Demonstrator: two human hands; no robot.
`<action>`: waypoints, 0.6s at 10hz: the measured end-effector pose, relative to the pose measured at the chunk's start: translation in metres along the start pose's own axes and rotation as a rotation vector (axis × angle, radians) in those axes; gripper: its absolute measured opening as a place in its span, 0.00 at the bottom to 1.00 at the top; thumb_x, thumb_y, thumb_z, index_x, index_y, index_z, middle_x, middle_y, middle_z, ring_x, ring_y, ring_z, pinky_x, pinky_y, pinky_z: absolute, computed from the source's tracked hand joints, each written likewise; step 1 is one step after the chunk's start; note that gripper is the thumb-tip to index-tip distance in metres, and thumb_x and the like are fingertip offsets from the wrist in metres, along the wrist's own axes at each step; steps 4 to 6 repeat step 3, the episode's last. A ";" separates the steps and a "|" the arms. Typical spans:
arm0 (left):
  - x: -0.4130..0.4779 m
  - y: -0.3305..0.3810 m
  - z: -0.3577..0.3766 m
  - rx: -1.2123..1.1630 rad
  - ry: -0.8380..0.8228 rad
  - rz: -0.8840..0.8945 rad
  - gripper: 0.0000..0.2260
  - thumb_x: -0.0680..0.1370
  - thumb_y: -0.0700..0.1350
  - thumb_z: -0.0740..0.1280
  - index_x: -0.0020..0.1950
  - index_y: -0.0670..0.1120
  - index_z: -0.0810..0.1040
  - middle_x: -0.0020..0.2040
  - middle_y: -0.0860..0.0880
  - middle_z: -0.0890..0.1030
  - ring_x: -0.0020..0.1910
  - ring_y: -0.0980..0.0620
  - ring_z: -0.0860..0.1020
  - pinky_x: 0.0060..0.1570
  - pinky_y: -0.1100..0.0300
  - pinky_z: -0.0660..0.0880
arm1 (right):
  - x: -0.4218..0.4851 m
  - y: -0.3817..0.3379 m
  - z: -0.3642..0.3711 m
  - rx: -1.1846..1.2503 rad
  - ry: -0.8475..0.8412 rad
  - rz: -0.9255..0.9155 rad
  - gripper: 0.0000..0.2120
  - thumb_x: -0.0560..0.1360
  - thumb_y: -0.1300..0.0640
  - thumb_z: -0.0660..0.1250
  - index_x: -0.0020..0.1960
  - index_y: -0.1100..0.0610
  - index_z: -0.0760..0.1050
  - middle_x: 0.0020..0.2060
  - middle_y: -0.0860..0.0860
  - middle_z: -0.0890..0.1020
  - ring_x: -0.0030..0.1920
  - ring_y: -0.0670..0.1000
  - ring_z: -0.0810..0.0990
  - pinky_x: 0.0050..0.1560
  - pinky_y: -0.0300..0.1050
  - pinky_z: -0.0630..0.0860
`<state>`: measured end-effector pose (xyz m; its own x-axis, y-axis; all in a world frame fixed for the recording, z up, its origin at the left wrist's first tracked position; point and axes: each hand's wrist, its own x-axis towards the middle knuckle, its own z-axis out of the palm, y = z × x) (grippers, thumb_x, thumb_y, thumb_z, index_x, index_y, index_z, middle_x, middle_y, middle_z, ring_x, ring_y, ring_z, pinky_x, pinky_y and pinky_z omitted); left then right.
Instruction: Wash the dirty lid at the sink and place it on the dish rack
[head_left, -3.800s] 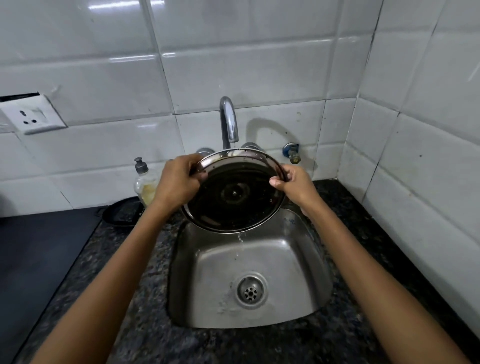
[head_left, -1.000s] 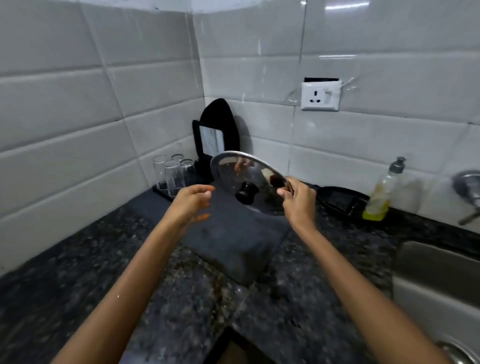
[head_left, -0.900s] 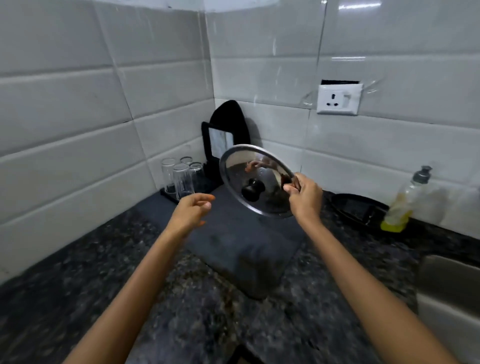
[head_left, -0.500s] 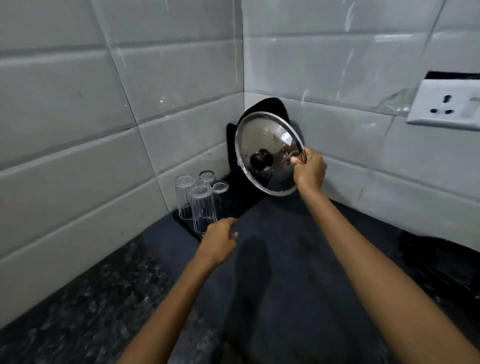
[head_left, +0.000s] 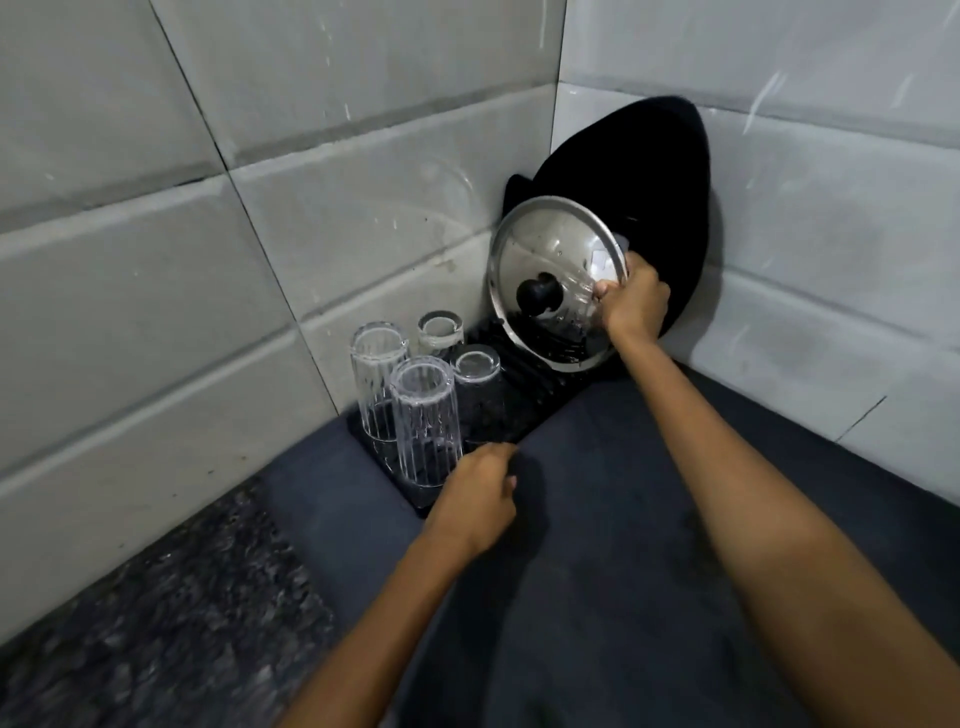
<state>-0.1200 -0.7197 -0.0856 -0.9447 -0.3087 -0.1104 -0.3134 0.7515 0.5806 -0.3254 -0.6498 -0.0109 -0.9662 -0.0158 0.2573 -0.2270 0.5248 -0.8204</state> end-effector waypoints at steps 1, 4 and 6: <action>0.002 0.001 0.005 -0.015 0.036 0.026 0.18 0.77 0.38 0.59 0.67 0.43 0.70 0.66 0.44 0.74 0.66 0.46 0.71 0.65 0.58 0.67 | -0.004 0.003 0.004 -0.126 0.039 -0.165 0.17 0.73 0.70 0.59 0.61 0.60 0.69 0.48 0.62 0.81 0.42 0.56 0.77 0.41 0.45 0.72; -0.008 0.007 0.005 -0.018 0.064 0.046 0.16 0.77 0.38 0.59 0.65 0.43 0.73 0.63 0.44 0.76 0.64 0.46 0.72 0.63 0.59 0.66 | -0.016 -0.011 -0.004 -0.289 0.134 -0.460 0.27 0.69 0.77 0.60 0.66 0.65 0.64 0.60 0.64 0.73 0.57 0.64 0.74 0.53 0.55 0.76; -0.008 0.007 0.005 -0.018 0.064 0.046 0.16 0.77 0.38 0.59 0.65 0.43 0.73 0.63 0.44 0.76 0.64 0.46 0.72 0.63 0.59 0.66 | -0.016 -0.011 -0.004 -0.289 0.134 -0.460 0.27 0.69 0.77 0.60 0.66 0.65 0.64 0.60 0.64 0.73 0.57 0.64 0.74 0.53 0.55 0.76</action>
